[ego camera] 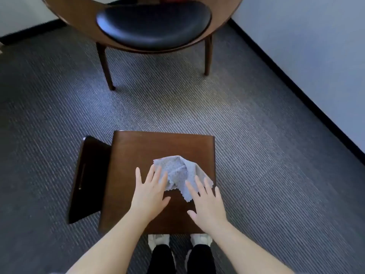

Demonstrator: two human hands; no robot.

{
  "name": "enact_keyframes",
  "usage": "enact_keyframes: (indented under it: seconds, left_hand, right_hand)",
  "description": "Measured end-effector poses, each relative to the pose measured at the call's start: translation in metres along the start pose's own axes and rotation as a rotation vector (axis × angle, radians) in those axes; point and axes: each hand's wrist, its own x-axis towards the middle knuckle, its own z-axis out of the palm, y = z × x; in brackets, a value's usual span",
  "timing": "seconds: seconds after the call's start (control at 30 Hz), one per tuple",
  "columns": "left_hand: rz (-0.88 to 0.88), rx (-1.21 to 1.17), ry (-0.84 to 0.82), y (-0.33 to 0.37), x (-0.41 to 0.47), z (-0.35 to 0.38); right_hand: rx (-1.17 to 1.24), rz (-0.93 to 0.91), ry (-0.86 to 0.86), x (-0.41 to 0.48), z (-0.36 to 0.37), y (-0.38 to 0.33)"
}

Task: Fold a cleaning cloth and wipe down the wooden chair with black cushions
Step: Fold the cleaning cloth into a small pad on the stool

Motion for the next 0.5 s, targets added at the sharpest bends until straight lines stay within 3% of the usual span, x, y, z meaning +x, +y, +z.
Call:
enact_keyframes:
  seconds: [0.27,0.5]
  left_hand:
    - [0.004,-0.174,0.112,0.013,0.038,0.039]
    - [-0.239,-0.48,0.096,0.022,0.052,0.046]
  right_hand:
    - [-0.059,-0.048,-0.095,0.031,0.05,0.015]
    - [-0.006,-0.046,0.164,0.053,0.066,0.018]
